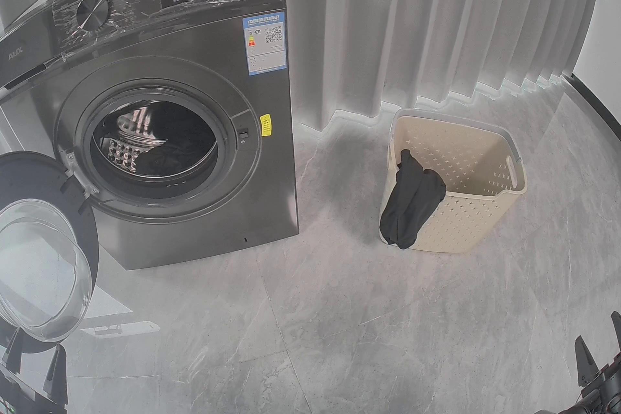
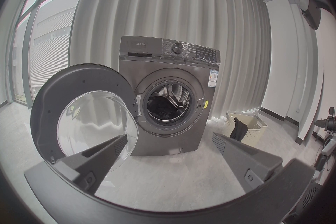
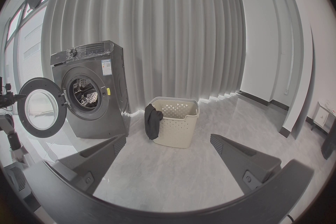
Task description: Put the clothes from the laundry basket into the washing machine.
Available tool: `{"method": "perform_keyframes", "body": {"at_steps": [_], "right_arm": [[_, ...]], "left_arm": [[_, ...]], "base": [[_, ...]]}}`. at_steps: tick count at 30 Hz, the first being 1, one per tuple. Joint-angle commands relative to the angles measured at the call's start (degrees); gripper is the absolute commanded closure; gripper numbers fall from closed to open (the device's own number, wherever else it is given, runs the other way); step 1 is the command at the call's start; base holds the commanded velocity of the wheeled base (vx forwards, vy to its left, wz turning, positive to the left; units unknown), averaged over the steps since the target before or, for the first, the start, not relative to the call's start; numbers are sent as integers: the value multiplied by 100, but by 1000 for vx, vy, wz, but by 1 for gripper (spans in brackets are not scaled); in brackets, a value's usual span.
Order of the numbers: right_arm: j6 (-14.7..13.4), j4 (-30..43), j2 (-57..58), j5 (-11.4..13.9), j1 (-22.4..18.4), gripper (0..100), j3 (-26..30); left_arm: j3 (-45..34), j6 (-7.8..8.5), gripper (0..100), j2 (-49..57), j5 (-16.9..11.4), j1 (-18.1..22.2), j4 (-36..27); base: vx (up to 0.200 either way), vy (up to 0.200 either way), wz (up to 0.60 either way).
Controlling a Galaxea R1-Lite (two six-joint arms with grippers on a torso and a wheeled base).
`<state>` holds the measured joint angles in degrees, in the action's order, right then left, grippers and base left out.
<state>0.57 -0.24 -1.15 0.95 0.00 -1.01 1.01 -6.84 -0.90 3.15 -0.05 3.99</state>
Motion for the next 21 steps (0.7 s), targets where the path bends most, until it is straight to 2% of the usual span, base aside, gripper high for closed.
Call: {"method": "perform_keyframes", "body": {"at_steps": [1, 7, 16, 21], "right_arm": [[4, -2, -8, 2, 0, 0, 101], [4, -2, -8, 2, 0, 0, 101], [4, -2, -8, 2, 0, 0, 101], [4, -2, -8, 2, 0, 0, 101]], "left_arm": [[-92, -2, 0, 73, 2, 5, 6], [-101, 16, 0, 73, 28, 5, -3], [-101, 16, 0, 73, 28, 5, -3], [-101, -2, 0, 73, 11, 5, 6]], "base": [[0, 0, 0], [0, 0, 0], [200, 0, 0], [0, 0, 0]]}}
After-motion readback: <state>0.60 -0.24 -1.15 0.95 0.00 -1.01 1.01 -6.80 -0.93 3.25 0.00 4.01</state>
